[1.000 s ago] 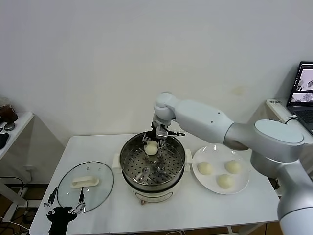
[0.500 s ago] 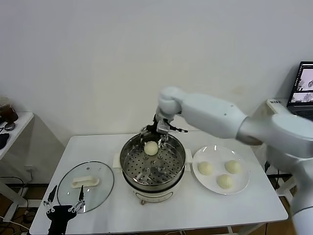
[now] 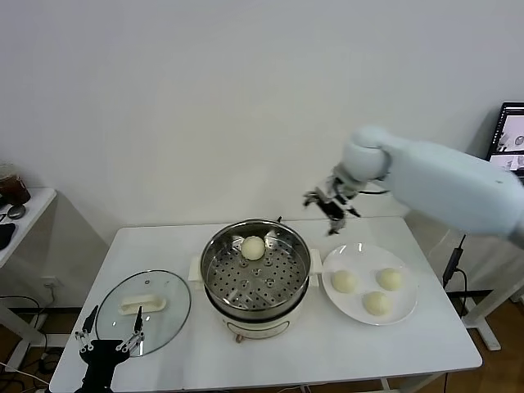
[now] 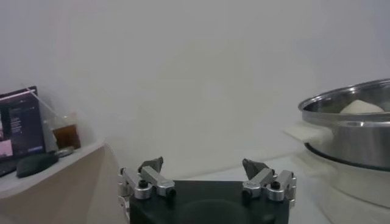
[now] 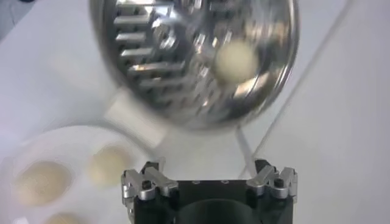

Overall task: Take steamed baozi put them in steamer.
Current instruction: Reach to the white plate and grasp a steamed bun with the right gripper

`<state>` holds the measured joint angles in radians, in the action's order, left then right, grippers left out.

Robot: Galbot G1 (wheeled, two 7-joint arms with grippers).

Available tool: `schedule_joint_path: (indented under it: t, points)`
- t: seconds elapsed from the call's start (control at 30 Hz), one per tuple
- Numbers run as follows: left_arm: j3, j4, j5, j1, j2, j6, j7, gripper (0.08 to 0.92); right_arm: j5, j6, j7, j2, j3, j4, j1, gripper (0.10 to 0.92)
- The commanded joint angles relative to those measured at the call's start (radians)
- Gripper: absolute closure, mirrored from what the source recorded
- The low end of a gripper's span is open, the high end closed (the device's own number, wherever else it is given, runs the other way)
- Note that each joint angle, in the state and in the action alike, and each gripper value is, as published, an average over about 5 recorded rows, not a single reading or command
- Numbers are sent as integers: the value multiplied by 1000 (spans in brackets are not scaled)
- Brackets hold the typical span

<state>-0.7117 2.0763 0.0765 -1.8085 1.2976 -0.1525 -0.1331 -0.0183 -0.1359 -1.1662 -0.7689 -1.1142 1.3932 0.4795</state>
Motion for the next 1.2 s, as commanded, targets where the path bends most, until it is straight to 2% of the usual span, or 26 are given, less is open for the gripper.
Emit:
schedule_joint_path:
  t: [0.03,0.4,0.67,1.2]
  points:
    - [1,-1,1,2,-3,0,1,177,19,-141,-30,193,40,30,-118,203]
    - [-7,-5,-3,-1,6,1,1,177,103,-38,14,47,236,-136,-399,203]
    - [-15,-5,-8,-10,17,0,1,177,163,15,34,-53,267,-223,-453,203]
    - [-20,-15,-8,-6,20,1,2,177,237,43,80,-161,328,-379,-510,203]
